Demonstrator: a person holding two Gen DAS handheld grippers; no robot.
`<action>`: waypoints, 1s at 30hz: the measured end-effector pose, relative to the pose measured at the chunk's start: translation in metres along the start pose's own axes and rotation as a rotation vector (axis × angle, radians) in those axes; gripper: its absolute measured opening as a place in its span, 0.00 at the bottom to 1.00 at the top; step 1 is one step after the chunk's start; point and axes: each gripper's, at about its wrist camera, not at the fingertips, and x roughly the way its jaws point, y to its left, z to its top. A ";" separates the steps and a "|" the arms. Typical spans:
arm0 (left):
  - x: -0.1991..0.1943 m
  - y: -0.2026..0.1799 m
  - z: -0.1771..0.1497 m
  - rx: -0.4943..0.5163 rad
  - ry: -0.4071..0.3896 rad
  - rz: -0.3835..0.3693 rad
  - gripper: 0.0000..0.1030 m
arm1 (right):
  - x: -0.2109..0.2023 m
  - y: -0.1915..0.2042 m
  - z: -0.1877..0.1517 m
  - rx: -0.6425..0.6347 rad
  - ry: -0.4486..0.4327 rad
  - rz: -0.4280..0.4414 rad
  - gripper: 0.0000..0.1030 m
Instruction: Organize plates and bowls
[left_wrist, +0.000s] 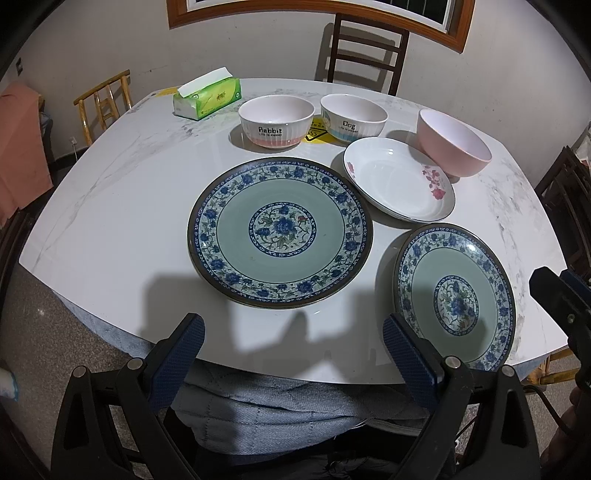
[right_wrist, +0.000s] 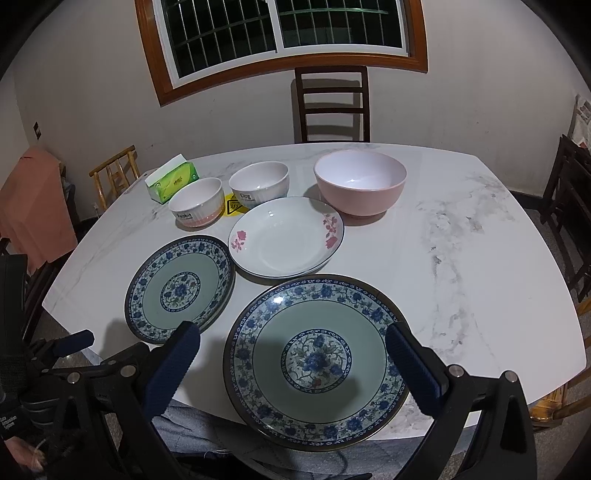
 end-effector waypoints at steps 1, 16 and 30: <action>0.000 0.000 0.000 0.000 -0.001 -0.001 0.93 | 0.000 0.001 0.000 -0.009 -0.001 -0.002 1.00; 0.009 0.033 0.008 -0.067 0.019 -0.032 0.85 | 0.018 0.009 0.004 -0.017 0.049 0.126 0.99; 0.030 0.106 0.043 -0.217 0.071 -0.121 0.76 | 0.077 0.031 0.035 -0.002 0.204 0.299 0.83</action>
